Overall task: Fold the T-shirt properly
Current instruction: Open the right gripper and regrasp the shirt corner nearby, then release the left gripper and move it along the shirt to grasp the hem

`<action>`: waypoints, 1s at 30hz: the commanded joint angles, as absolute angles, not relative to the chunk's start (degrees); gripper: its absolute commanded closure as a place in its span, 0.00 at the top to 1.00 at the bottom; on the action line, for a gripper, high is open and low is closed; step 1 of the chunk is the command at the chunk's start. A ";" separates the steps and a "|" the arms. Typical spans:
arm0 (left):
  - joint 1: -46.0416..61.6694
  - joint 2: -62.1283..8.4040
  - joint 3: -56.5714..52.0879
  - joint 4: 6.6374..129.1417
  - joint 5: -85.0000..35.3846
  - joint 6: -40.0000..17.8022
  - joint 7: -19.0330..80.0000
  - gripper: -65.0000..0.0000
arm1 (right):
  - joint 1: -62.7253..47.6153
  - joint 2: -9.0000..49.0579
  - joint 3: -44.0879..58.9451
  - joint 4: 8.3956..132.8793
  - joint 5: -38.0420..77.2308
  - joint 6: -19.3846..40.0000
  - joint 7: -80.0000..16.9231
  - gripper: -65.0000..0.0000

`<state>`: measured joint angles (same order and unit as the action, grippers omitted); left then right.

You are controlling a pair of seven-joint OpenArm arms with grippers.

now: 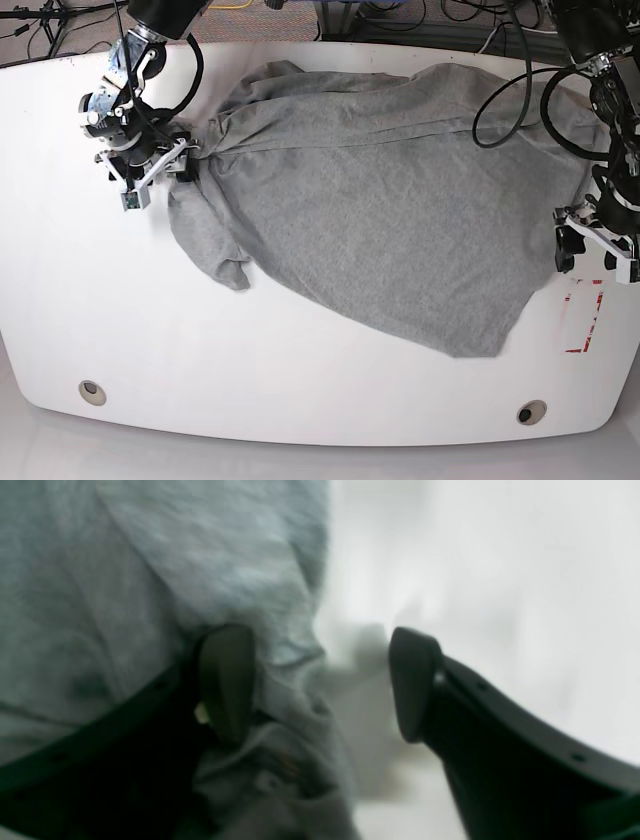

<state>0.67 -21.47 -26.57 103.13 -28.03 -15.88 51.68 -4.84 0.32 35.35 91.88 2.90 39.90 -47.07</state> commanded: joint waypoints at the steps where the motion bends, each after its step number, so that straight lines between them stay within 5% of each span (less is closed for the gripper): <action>1: -1.80 -22.55 -26.95 101.93 -28.26 -15.78 50.59 0.77 | -4.88 0.04 34.86 91.30 2.86 40.00 -48.57 0.51; 13: -6.02 -22.55 -26.95 96.48 -28.26 -15.78 50.51 0.77 | -4.62 0.22 30.02 91.03 2.77 40.00 -48.57 0.36; 21: -9.19 -22.55 -26.95 90.77 -28.18 -15.78 50.42 0.77 | -4.35 0.31 29.67 91.03 2.77 40.00 -48.57 0.02; 30: -16.84 -22.55 -25.63 79.78 -28.18 -15.78 50.33 0.77 | -4.35 0.31 29.67 91.03 2.68 40.00 -48.57 0.00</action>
